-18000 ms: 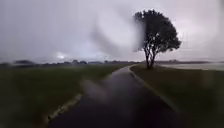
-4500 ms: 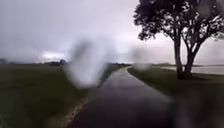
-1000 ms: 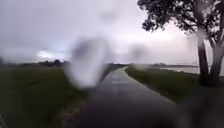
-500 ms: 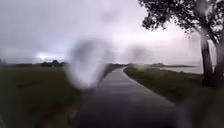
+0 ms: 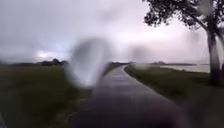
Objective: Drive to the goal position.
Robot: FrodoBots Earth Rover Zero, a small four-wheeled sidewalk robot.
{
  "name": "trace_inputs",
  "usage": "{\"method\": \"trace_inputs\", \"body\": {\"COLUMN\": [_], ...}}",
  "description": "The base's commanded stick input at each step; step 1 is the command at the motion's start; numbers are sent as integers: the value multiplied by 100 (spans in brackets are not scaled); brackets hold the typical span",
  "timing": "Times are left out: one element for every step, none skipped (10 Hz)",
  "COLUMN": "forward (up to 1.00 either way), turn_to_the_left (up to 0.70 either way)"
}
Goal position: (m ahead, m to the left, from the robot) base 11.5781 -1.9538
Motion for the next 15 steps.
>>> {"method": "trace_inputs", "body": {"forward": [70, 70, 70, 70, 70, 70, 70, 70, 70, 70, 70, 70, 70, 70, 70], "turn_to_the_left": [0, 0, 0, 0, 0, 0, 0, 0, -2, -9, -14, -14, -14, -14, -14]}}
